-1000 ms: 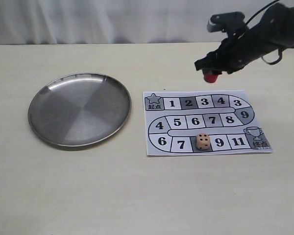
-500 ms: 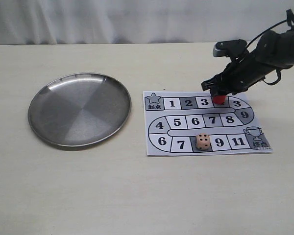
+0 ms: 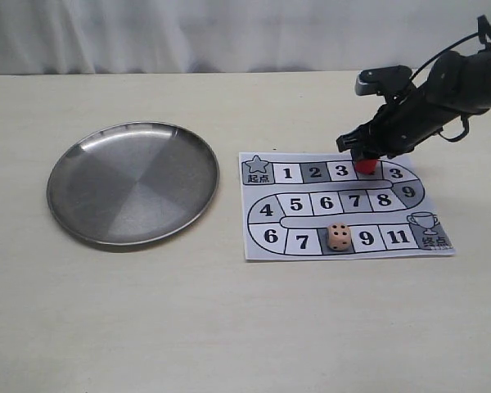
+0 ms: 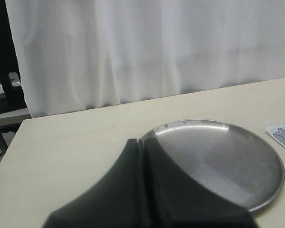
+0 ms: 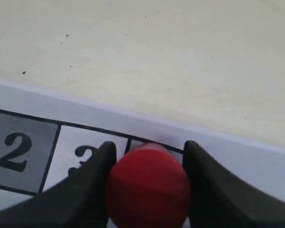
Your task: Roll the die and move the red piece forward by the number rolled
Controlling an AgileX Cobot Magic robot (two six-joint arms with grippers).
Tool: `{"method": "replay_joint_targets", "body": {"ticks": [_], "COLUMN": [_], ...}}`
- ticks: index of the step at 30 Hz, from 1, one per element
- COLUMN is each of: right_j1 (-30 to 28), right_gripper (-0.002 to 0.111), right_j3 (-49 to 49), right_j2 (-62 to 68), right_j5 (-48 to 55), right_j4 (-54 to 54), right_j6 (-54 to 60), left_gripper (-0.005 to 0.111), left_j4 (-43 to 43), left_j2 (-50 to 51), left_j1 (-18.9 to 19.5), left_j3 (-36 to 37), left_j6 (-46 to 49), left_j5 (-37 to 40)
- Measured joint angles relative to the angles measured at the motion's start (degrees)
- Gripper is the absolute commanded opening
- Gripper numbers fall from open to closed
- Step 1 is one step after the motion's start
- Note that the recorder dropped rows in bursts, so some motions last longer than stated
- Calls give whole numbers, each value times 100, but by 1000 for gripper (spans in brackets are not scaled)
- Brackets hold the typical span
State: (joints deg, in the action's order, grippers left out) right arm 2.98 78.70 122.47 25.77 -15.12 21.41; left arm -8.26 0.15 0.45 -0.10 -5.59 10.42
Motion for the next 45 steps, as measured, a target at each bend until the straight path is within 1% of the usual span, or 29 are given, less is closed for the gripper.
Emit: {"method": "replay_joint_targets", "body": {"ticks": [7, 12, 14, 16, 19, 20, 23, 24, 26, 28, 30, 33, 37, 41, 45], "right_j1": [0, 0, 0, 0, 0, 0, 0, 0, 0, 0, 0, 0, 0, 0, 0], "right_gripper": [4, 4, 6, 12, 33, 43, 61, 66, 71, 69, 62, 40, 6, 4, 4], "right_j3": [0, 0, 0, 0, 0, 0, 0, -11, -11, 35, 134, 278, 307, 124, -313], "right_j2": [-50, -59, -59, -59, -59, -59, -59, -59, -49, -116, -255, -661, -1207, -1715, -2189], "right_j5": [168, 172, 172, 172, 172, 172, 182, 218, 288, 333, 366, 391, 403, 376, 181], "right_j4": [474, 528, 528, 528, 535, 535, 535, 535, 535, 535, 535, 550, 555, 555, 555], "right_j6": [-479, -587, -587, -597, -597, -597, -627, -662, -691, -707, -716, -691, -628, -605, -605], "left_gripper": [0, 0, 0, 0, 0, 0, 0, 0, 0, 0, 0, 0, 0, 0, 0], "left_j4": [0, 0, 0, 0, 0, 0, 0, 0, 0, 0, 0, 0, 0, 0, 0], "left_j2": [0, 0, 0, 0, 0, 0, 0, 0, 0, 0, 0, 0, 0, 0, 0], "left_j1": [0, 0, 0, 0, 0, 0, 0, 0, 0, 0, 0, 0, 0, 0, 0], "left_j3": [0, 0, 0, 0, 0, 0, 0, 0, 0, 0, 0, 0, 0, 0, 0], "left_j6": [0, 0, 0, 0, 0, 0, 0, 0, 0, 0, 0, 0, 0, 0, 0], "left_j5": [0, 0, 0, 0, 0, 0, 0, 0, 0, 0, 0, 0, 0, 0, 0]}}
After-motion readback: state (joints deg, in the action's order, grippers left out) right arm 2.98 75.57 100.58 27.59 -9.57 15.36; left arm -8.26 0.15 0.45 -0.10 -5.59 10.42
